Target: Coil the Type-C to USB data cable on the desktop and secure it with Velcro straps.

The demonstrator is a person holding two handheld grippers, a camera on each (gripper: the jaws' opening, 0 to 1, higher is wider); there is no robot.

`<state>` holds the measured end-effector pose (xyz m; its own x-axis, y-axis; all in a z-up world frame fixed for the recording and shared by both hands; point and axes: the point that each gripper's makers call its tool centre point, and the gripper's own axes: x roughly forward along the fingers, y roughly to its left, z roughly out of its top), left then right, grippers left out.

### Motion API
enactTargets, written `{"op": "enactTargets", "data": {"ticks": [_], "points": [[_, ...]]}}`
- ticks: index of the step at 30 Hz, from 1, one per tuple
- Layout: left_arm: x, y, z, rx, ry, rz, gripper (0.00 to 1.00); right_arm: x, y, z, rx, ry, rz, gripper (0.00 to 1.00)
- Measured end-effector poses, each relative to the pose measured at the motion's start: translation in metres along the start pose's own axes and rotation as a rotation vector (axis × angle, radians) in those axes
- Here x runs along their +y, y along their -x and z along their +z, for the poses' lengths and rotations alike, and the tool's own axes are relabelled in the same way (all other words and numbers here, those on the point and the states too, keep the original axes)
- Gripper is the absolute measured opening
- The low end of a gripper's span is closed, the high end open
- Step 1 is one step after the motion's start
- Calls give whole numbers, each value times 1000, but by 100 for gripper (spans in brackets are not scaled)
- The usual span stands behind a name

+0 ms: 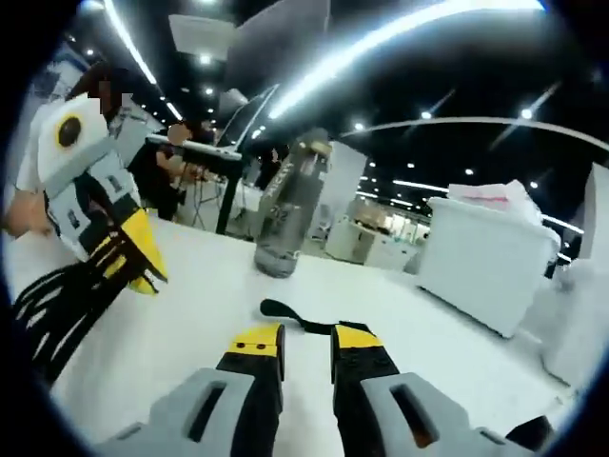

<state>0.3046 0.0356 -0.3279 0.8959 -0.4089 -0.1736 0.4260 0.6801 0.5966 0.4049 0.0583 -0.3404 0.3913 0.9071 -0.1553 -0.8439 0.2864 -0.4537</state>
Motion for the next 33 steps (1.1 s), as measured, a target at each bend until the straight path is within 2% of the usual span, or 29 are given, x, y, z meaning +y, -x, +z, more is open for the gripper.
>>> {"op": "enactTargets", "data": {"ticks": [4, 6, 11, 13, 14, 16, 18, 22, 24, 25, 26, 29, 33], "points": [[-1, 0, -1, 8, -3, 3, 4, 8, -31, -12, 77, 161, 50, 18], [-2, 0, -1, 10, -7, 4, 4, 7, -38, -14, 90, 205, 55, 18], [-3, -1, 1, 8, -25, 3, 4, 9, -55, -11, 76, 247, 65, 15], [-2, -1, 1, 5, -29, 2, 4, 8, -61, -8, 61, 266, 73, 6], [-2, -1, 1, 6, -29, 2, 4, 9, -61, -6, 60, 281, 77, 1], [-2, -1, 0, 8, -29, 1, 4, 8, -60, -6, 68, 321, 81, 1], [-1, 0, -1, 12, -27, 1, 4, 6, -53, -6, 66, 310, 83, 1], [0, 1, -2, 11, 11, 3, 4, -5, -17, -10, 60, 252, 42, 0], [-2, -1, -2, 10, 14, 2, 4, -11, 9, -8, 44, 222, 23, 0], [-2, -1, -1, 11, 9, 1, 4, -16, 31, -9, 43, 213, 6, 0], [-3, -2, -1, 11, 5, -1, 4, -18, 42, -10, 39, 207, -2, 0], [-9, -2, 3, -4, 2, -25, 4, -16, 101, -8, 21, 180, -22, 0], [-14, -1, 15, -55, 62, -56, 4, -11, 166, -11, 24, 173, -57, 0]]}}
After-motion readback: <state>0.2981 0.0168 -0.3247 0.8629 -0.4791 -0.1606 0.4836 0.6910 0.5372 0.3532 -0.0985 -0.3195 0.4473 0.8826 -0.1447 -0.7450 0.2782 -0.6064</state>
